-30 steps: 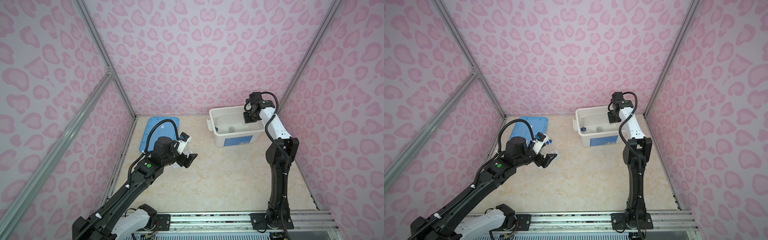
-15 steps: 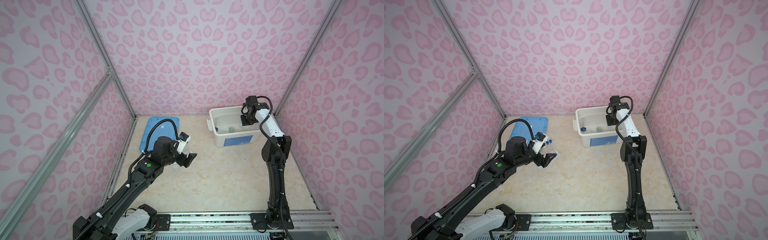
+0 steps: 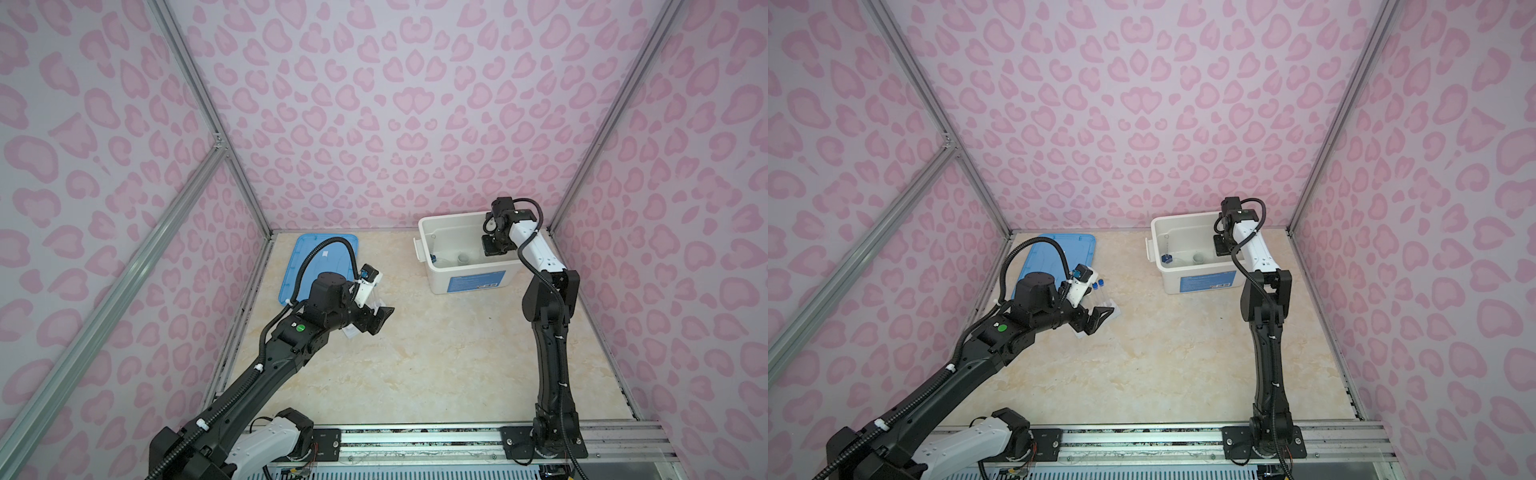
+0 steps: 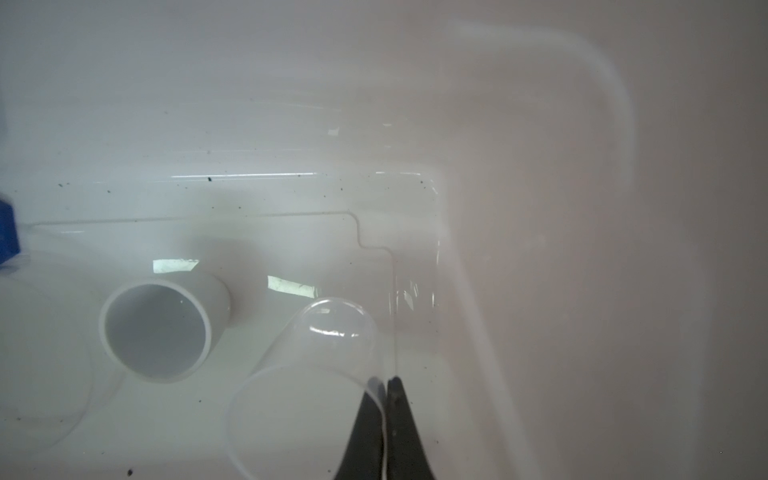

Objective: Organize the chemistry lab equipment
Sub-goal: 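Lower the clear cup into the bin with the right gripper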

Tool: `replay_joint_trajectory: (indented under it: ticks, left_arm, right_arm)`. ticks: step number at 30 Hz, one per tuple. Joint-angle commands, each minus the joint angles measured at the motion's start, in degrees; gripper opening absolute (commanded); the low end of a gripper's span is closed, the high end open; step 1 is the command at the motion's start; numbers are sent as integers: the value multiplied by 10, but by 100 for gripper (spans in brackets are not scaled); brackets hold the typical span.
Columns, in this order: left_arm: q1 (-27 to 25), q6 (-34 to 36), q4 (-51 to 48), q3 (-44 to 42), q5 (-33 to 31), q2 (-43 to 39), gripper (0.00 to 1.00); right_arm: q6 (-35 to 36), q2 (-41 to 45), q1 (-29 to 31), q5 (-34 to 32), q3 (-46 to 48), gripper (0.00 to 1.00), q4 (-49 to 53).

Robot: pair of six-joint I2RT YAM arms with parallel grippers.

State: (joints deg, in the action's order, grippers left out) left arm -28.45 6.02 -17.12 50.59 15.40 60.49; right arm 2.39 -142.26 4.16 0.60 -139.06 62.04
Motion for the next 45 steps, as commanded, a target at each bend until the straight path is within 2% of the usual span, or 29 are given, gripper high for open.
replay_joint_trajectory:
  ticks: [1,45]
  left_arm:
    - [1,6,6,2,1,5,94]
    - [15,4,10,10,16,34,94]
  right_arm:
    - [2,-11,1,5,0,2,-5]
    - [0,-64,-5,23,0,2,-19]
